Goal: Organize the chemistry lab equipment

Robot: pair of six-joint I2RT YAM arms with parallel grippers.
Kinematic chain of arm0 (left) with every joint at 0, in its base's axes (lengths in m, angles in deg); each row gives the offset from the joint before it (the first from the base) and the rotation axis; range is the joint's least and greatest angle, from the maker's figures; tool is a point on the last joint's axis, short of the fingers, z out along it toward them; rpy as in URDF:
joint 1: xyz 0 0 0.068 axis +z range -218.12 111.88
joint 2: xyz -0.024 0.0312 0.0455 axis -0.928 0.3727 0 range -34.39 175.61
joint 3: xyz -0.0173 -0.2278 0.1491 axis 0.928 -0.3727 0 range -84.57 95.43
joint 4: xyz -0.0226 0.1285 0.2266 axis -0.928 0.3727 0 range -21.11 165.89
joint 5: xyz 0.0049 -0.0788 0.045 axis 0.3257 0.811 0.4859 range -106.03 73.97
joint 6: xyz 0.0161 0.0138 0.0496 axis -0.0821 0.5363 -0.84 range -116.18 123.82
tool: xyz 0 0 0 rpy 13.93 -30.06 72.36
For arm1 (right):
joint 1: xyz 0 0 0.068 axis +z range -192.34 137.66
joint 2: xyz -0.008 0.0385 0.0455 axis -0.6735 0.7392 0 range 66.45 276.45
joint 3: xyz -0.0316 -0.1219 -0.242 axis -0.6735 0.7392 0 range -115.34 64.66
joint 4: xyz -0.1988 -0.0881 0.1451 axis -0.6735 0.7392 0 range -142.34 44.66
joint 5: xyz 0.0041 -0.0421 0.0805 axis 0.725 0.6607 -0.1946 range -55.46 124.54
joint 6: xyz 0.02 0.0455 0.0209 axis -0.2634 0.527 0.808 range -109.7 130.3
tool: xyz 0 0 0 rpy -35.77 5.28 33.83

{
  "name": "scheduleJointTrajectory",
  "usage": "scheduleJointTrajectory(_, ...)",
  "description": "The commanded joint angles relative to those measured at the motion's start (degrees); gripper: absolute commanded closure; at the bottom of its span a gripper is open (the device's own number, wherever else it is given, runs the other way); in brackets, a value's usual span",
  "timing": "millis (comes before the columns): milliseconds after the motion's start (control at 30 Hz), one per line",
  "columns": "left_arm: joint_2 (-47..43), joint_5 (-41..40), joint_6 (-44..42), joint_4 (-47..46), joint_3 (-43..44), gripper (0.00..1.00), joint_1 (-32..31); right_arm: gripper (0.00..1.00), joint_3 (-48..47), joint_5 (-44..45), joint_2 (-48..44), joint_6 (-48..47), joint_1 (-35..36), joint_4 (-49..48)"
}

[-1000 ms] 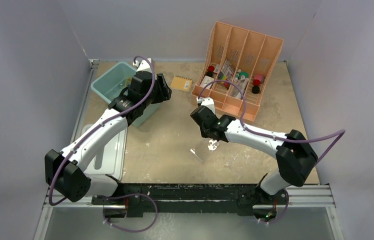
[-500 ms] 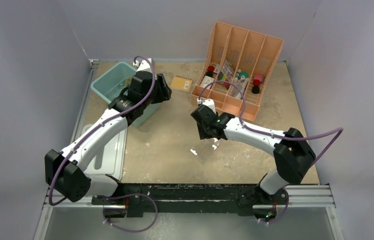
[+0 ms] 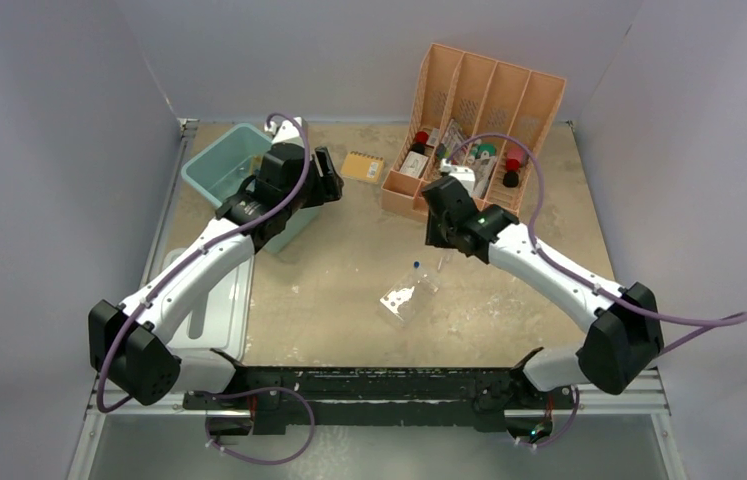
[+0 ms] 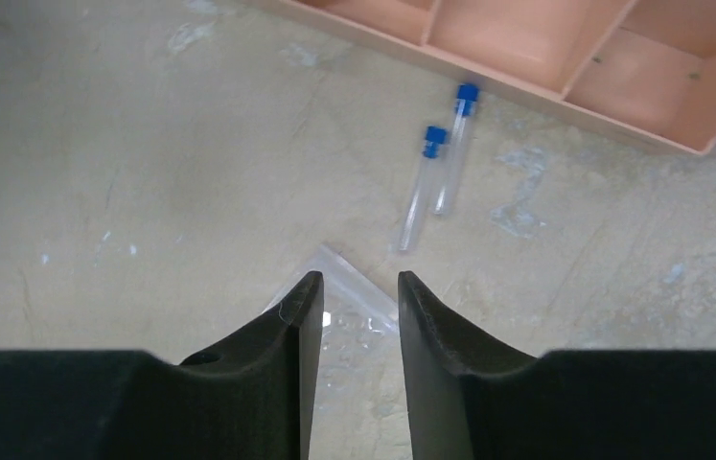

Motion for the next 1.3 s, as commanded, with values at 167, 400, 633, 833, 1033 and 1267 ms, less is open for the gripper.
scheduleJointTrajectory(167, -5.3, -1.7, -0.9, -3.5, -2.5, 0.18, 0.5, 0.73, 0.3, 2.7, 5.4, 7.5, -5.9, 4.4)
scheduleJointTrajectory(400, -7.2, -0.5, -1.0, -4.8, -4.0, 0.12, 0.5, 0.63, 0.3, 0.7, 11.9, 11.9, -6.3, 3.1)
scheduleJointTrajectory(633, -6.8, 3.2, 0.2, -5.5, -4.5, 0.18, 0.5, 0.64, 0.9, -1.4, 17.1, 14.4, -6.4, -0.2)
scheduleJointTrajectory(833, -6.4, 3.8, 0.9, -5.4, -4.7, 0.2, 0.5, 0.68, 1.7, -1.1, 19.3, 16.0, -6.4, -1.6)
scheduleJointTrajectory(1033, -6.1, 3.9, 1.0, -5.8, -4.6, 0.2, 0.5, 0.67, 3.2, -1.9, 20.3, 16.2, -6.9, -3.6)
scheduleJointTrajectory(1267, -5.1, 4.2, 1.3, -5.9, -3.8, 0.22, 0.5, 0.71, 5.0, -3.2, 21.8, 14.2, -7.8, -9.3)
